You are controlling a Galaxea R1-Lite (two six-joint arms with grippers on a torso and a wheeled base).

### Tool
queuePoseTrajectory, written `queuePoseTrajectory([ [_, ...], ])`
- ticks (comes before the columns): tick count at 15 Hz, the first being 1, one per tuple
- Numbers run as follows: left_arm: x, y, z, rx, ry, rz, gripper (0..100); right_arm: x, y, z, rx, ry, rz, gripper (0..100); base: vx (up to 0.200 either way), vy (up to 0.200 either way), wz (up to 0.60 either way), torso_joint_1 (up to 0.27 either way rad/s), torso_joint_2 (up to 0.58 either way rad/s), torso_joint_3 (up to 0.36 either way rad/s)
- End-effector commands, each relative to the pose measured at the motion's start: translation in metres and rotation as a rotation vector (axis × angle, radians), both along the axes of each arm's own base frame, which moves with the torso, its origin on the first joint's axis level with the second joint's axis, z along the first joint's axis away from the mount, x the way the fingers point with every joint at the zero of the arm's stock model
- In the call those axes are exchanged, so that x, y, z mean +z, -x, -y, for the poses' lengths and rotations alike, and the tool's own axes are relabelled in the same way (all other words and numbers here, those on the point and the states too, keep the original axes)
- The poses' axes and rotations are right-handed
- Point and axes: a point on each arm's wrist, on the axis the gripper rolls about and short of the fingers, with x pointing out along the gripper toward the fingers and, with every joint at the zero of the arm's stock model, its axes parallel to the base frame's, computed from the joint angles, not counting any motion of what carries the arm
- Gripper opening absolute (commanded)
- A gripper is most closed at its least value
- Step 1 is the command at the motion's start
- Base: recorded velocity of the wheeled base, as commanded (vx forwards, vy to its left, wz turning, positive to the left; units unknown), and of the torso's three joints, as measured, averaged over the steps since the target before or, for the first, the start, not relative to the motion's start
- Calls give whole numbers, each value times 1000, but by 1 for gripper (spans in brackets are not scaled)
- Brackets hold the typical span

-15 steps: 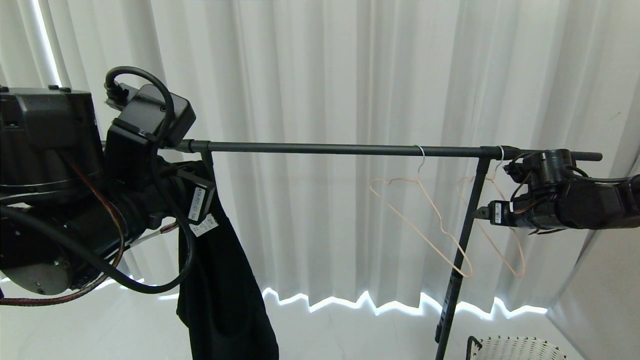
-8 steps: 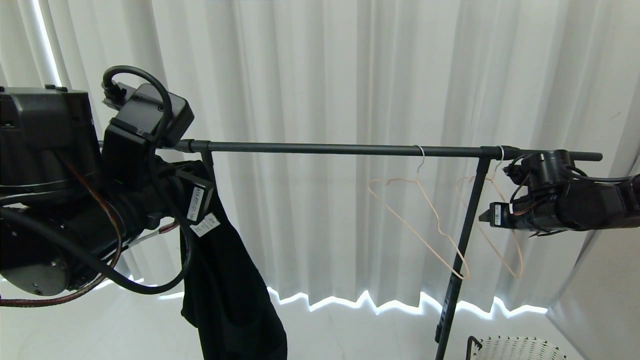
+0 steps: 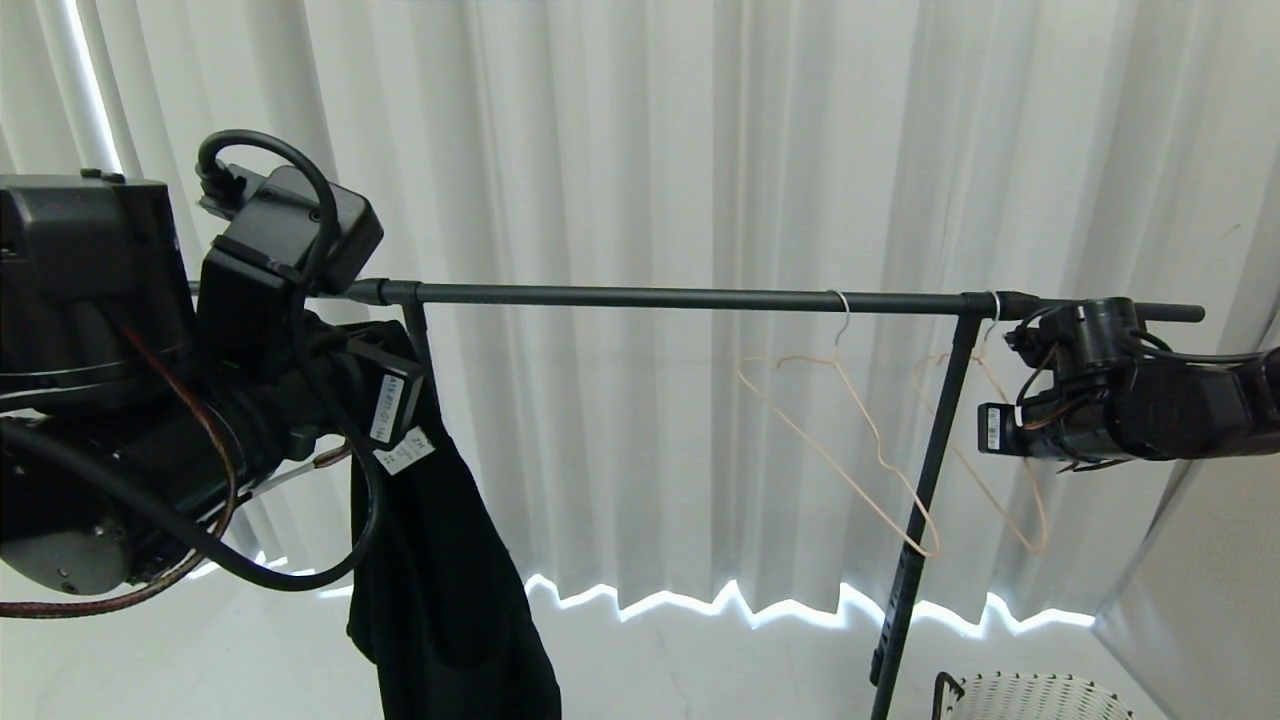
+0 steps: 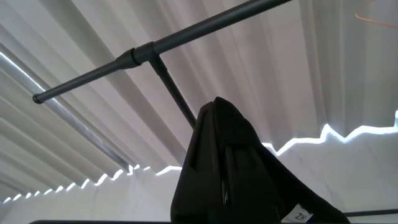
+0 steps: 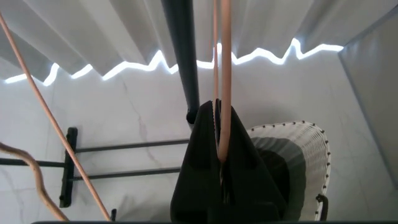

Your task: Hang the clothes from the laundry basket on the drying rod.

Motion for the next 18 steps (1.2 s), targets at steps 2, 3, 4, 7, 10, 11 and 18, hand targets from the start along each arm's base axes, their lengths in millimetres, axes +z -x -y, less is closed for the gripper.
queuePoseTrajectory([
  [2, -1, 3, -2, 0, 0, 0, 0, 17, 7, -3, 0, -1, 53, 0, 0, 0, 0, 0, 0, 0],
  [3, -2, 5, -3, 0, 0, -1, 0, 23, 10, -2, -4, -3, 70, 0, 0, 0, 0, 0, 0, 0],
  [4, -1, 8, -4, 0, 2, 3, 0, 31, 14, -2, -7, -9, 102, 0, 0, 0, 0, 0, 0, 0],
  [7, 1, 14, -8, 2, 7, 15, 0, 41, 27, 0, -13, -21, 154, 0, 0, 0, 0, 0, 0, 0],
  [10, 0, 19, -11, 2, 9, 17, 0, 34, 46, 3, -5, -21, 214, 0, 0, 0, 0, 0, 0, 0],
  [11, 0, 19, -11, 3, 8, 17, 0, 34, 50, 4, -1, -15, 218, 0, 0, 0, 0, 0, 0, 0],
  [18, 2, 21, -13, 9, 12, 26, 0, 37, 139, 17, 37, 39, 265, 0, -143, 0, 0, 4, 4, 0],
])
